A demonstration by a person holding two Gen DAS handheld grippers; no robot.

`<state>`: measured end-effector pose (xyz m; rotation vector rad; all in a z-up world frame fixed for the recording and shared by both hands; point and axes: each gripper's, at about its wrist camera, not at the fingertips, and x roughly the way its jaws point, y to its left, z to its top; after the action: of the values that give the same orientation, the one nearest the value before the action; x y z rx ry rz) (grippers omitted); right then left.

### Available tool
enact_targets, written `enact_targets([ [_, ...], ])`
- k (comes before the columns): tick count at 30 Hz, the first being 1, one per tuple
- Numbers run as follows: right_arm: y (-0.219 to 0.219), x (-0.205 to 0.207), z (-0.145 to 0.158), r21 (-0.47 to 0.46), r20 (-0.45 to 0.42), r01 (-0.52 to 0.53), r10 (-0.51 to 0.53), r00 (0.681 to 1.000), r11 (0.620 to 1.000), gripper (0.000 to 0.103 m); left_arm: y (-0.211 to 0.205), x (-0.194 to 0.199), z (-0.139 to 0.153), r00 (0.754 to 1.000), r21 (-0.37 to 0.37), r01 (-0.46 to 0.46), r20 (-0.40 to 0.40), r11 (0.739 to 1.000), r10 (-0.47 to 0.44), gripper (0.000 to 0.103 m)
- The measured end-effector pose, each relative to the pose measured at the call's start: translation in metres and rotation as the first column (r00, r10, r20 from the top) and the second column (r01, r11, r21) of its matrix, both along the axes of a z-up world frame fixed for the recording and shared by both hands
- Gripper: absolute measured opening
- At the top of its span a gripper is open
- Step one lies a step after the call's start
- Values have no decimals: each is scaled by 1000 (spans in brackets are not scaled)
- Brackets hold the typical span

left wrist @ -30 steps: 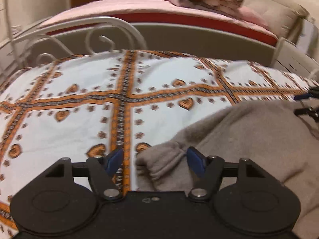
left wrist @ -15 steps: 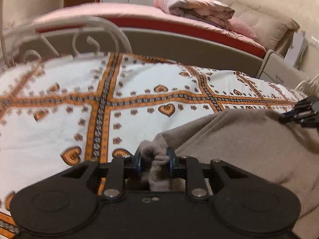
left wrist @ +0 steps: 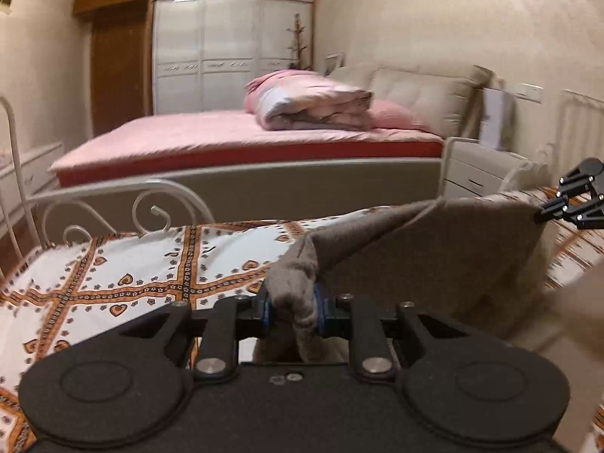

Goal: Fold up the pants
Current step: 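Lift the waistband with both grippers and fold it over toward the leg cuffs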

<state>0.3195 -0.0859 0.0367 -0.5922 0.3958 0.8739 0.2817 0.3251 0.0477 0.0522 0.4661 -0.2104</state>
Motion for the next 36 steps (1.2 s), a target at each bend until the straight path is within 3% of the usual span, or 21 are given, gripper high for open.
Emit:
enact_targets([
  [6,-22,-102,-15,-56,50,-12,15,999,998,5,-28,-77,-7,1000,28,14,-28,1000,-13,12],
  [9,-29,-146,-47,-84,49,6,-2,999,996,5,-41,-112,-33,996,13,-30,-80,999,31,17],
  [12,-33,-184,-88,-133,27,43,-39,999,990,7,-46,-137,-65,981,-14,-114,-159,993,111,29],
  [13,-37,-193,-98,-129,16,61,-59,998,990,7,-49,-144,-72,973,-19,-140,-188,990,134,34],
  [17,-57,-207,-106,-29,-82,172,-174,981,985,7,-48,-170,-77,944,-56,-255,-231,965,235,35],
  [24,-71,-190,-92,95,-161,315,-297,941,944,7,-42,-198,-60,912,-316,-387,-267,866,311,40],
  [28,-89,-173,-86,161,-279,420,-367,887,893,9,-49,-202,-61,911,-426,-400,-278,812,303,40],
  [29,-92,-169,-86,178,-307,440,-375,875,880,12,-50,-202,-63,911,-459,-403,-285,792,299,40],
  [31,-104,-163,-83,205,-352,479,-392,850,854,49,-50,-197,-67,906,-496,-414,-301,763,296,40],
  [32,-106,-159,-82,221,-371,495,-397,840,840,59,-49,-196,-70,905,-510,-419,-305,751,298,40],
  [33,-109,-156,-82,245,-394,513,-400,828,822,63,-48,-194,-73,902,-530,-426,-311,733,299,40],
  [36,-116,-145,-83,276,-500,551,-372,782,788,63,-41,-184,-79,895,-591,-444,-330,673,300,40],
])
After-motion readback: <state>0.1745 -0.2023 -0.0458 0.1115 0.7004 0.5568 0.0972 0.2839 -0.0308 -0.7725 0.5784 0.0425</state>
